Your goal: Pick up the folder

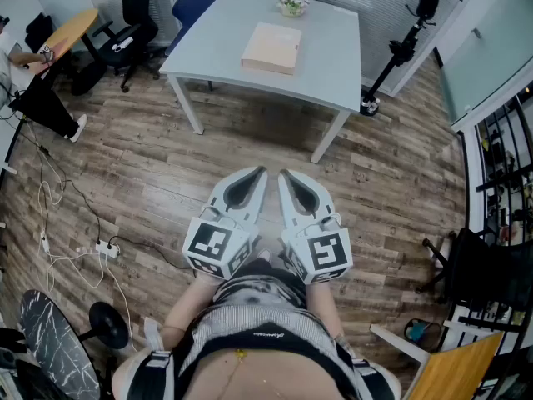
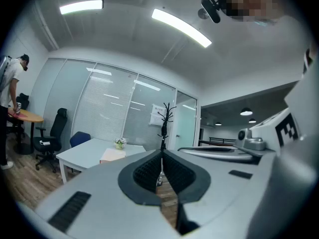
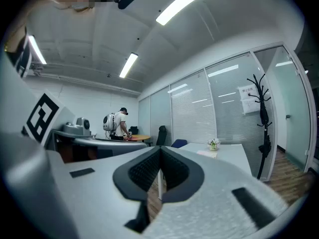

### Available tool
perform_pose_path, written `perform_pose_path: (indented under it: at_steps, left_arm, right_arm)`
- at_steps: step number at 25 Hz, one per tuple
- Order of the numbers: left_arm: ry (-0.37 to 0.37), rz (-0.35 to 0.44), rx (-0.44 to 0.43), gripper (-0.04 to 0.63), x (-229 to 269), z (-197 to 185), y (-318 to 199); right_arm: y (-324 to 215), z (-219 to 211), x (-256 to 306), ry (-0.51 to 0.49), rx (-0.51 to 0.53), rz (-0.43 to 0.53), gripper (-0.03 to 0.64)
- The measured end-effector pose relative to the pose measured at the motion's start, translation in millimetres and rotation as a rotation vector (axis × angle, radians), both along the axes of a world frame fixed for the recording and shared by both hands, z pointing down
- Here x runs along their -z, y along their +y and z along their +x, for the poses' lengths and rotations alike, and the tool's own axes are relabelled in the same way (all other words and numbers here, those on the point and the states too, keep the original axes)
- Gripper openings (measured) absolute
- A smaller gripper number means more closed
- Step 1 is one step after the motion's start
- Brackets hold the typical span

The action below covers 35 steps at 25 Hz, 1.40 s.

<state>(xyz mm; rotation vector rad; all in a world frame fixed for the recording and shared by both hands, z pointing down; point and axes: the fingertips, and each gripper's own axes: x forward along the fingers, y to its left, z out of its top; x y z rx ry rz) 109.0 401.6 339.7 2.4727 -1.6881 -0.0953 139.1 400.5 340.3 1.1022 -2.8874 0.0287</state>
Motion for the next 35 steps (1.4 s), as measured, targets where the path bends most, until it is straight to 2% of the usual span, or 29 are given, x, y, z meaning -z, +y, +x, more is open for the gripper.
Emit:
perform_pose_path:
  at_steps: [4, 7, 8, 10, 18, 23, 35]
  left_arm:
    - [0.009, 0.014, 0.017, 0.015, -3.9, -1.3, -2.6]
    - [0.018, 0.018, 0.048, 0.019, -7.6, -7.8, -6.4]
    - [0.019, 0.017, 0.058, 0.034, -8.9, -9.7, -7.8]
    - [0.026, 0.007, 0.066, 0.109, -12.6, -12.9, -9.8]
    - [0.037, -0.021, 0.075, 0.11, -23.4, -27.6, -33.3]
    - [0.053, -0.021, 0.05, 0.11, -27.7, -45.0, -77.6]
    - [0.036, -0.006, -0.052, 0.11, -19.4, -89.4, -231.3]
  right_arm:
    - [-3.3, 2.3, -4.4, 0.013, -0.008, 0.007, 0.005]
    - [-7.3, 4.5, -8.9, 0.01, -0.005, -0.002, 0.076]
    - [-8.8, 5.4, -9.9, 0.008, -0.003, -0.008, 0.081]
    - [-11.2, 5.8, -11.9, 0.01, 0.003, -0.014, 0.102]
    - [-37.9, -5.6, -18.9, 0.005, 0.002, -0.043, 0.118]
    - [-80.9, -21.2, -19.5, -0.009, -0.03, -0.045, 0.121]
    - [-228.1, -77.5, -10.8, -0.019, -0.08, -0.027, 0.121]
